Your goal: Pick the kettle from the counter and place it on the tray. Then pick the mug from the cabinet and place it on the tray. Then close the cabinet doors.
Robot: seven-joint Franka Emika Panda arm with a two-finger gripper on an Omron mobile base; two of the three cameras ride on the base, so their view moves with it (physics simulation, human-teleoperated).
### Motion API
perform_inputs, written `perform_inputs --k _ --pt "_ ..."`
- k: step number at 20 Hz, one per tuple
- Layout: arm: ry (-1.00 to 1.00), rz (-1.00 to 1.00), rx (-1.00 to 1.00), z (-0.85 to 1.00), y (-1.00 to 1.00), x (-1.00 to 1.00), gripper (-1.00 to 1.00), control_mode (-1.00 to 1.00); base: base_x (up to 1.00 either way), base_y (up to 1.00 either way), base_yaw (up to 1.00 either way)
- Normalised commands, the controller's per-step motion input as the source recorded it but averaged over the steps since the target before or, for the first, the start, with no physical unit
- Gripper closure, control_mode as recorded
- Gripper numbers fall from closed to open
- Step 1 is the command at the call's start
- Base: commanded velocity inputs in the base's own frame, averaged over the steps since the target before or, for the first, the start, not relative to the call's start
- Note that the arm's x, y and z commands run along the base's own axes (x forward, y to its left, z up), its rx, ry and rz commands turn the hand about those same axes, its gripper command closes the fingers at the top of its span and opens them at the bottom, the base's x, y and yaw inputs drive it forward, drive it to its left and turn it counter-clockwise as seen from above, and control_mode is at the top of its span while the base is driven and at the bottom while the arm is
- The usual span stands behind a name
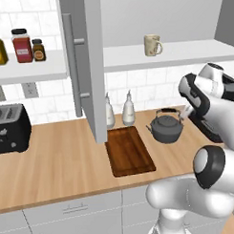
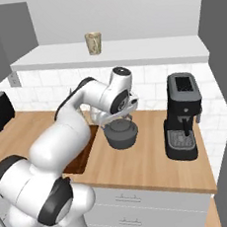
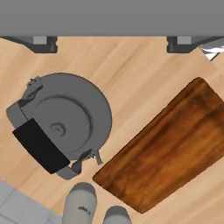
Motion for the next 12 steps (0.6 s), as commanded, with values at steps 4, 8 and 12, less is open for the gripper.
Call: perform_inputs --k 4,8,12 --pt "0.10 0.00 0.00 0.00 0.00 0.44 -1.00 -1.00 0.00 0.00 0.00" --pt "0.02 0.00 0.00 -0.02 -0.01 0.46 -1.00 -1.00 0.00 0.00 0.00" --pt "0.00 0.00 -0.05 -0.22 0.00 0.46 -1.00 -1.00 0.00 0.00 0.00"
